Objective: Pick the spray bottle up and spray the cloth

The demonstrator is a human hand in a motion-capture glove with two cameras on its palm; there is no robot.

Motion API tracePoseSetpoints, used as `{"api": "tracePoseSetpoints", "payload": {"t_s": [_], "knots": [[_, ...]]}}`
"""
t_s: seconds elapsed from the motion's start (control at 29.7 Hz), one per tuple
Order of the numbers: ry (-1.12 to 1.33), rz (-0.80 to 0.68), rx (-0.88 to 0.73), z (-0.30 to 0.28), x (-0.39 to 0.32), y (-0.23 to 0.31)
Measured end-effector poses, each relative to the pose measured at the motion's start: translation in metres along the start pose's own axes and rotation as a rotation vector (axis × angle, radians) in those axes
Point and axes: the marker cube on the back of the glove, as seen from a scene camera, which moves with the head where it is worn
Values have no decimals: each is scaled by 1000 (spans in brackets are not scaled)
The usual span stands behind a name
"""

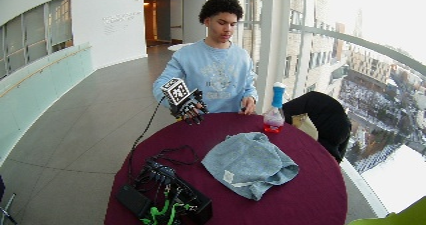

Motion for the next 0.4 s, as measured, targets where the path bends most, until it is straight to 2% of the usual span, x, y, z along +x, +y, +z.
{"api": "tracePoseSetpoints", "payload": {"t_s": [0.4], "knots": [[28,4,6,-1,12,3]]}}
